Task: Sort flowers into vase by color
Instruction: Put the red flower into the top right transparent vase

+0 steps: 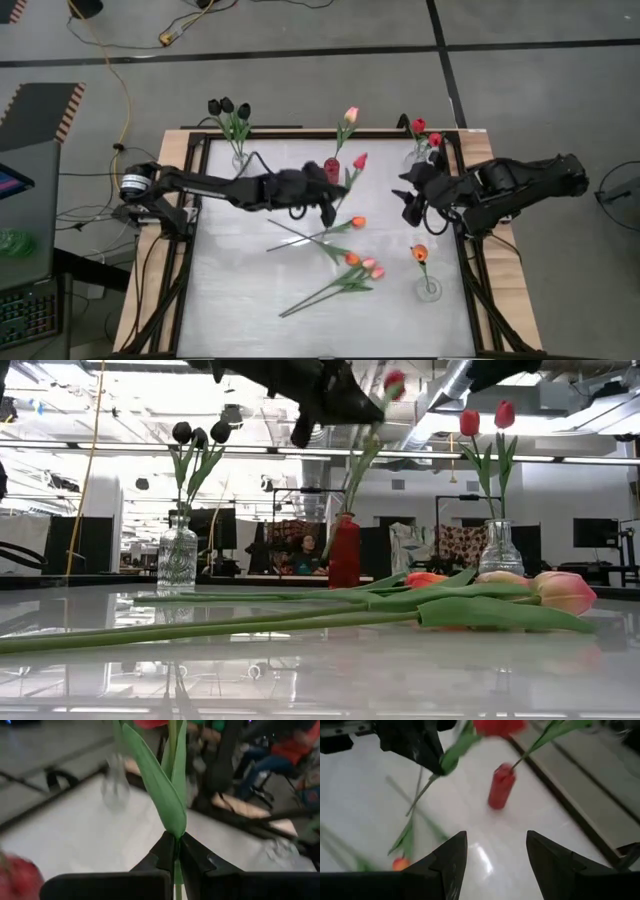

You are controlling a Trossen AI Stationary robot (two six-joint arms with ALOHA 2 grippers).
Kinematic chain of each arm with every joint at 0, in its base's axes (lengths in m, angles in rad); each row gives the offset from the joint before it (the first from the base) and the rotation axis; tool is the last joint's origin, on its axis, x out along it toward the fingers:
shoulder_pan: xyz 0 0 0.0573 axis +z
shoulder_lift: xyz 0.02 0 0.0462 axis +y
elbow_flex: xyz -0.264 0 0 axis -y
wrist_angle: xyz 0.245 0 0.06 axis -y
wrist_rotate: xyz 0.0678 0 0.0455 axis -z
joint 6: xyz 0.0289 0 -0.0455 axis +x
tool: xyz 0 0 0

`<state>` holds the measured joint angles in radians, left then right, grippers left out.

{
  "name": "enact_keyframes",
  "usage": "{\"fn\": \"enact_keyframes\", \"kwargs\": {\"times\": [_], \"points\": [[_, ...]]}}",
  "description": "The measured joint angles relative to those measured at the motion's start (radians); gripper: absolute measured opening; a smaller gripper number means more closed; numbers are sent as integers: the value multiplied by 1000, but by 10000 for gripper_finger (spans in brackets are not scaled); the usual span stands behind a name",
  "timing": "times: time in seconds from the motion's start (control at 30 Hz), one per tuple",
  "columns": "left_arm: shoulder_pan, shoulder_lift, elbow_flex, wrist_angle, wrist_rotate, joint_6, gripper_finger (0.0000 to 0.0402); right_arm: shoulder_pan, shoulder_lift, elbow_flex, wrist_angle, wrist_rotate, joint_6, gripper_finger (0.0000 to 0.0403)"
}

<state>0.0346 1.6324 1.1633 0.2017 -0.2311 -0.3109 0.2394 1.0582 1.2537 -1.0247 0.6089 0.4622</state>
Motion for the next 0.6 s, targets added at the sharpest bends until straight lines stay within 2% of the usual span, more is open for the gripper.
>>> {"fn": "enact_keyframes", "kwargs": {"times": [0.27,0.5,0.6], "points": [[36,-48,1,166,10,140,2,-48,27,0,202,13,-19,232],[23,-43,1,176,15,176,2,-72,74,0,499,-71,-245,232],[11,-43,1,186,15,187,2,-78,97,0,586,-68,-310,232]]}}
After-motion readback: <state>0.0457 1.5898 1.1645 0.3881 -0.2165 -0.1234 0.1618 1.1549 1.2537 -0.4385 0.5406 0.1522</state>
